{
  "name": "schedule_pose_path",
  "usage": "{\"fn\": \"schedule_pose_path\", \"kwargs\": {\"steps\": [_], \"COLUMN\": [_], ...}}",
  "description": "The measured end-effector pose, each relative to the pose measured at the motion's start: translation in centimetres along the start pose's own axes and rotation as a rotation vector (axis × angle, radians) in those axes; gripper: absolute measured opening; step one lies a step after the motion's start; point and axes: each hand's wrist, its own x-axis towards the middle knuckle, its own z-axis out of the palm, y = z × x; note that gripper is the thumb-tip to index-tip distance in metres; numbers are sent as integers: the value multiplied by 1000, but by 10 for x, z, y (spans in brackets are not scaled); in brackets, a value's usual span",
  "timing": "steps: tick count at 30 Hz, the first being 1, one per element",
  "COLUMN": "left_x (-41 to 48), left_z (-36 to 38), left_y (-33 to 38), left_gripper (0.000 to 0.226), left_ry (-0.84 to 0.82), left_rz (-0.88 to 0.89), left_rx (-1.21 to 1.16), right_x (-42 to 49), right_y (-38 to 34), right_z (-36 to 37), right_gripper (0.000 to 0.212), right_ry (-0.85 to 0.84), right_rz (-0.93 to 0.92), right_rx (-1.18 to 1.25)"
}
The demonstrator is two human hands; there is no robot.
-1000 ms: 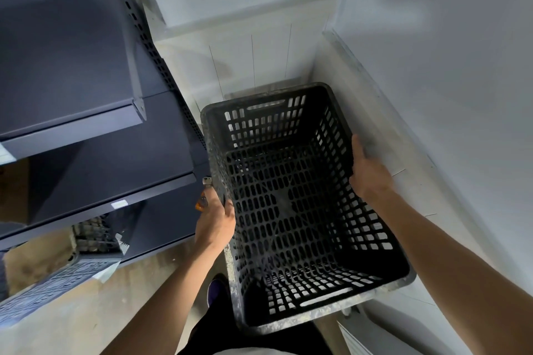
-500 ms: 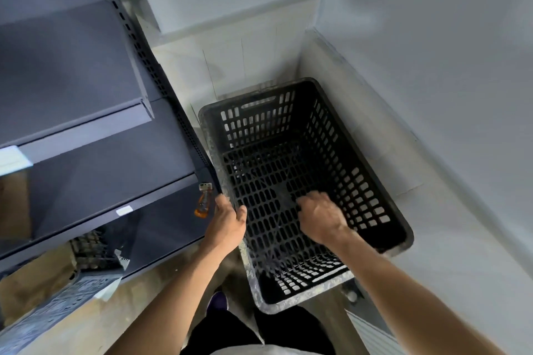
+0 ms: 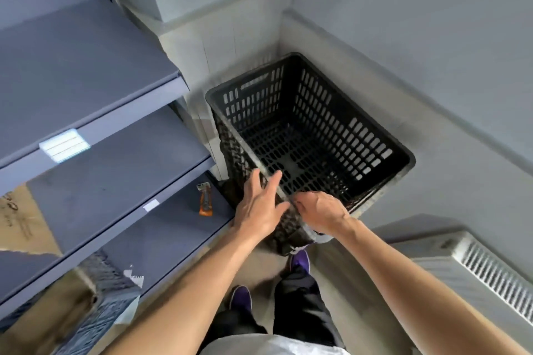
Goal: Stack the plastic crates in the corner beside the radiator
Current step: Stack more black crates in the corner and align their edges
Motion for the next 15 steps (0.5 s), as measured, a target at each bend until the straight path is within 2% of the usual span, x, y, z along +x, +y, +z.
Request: {"fn": "schedule_pose_path", "kwargs": {"steps": [4,9,13,15], "left_x": [-6,-6,1,2], "left_z": [-1,13,19,17], "left_y": [-4,3,11,14], "left_gripper": [56,46,36,26], "left_ry": [-34,-119,-102,-20], "left_rz": [184,338,366,365], "left_rx": [147,164,294,364], "right_x": [-25,-64,-80,-83], "right_y": [-5,-3,2,4], "right_z": [6,12,16,18], "right_gripper": [28,35,41,40], "right_ry": [62,78,82,107], "right_rz": [69,62,36,23], "right_rx": [78,134,49,4]}}
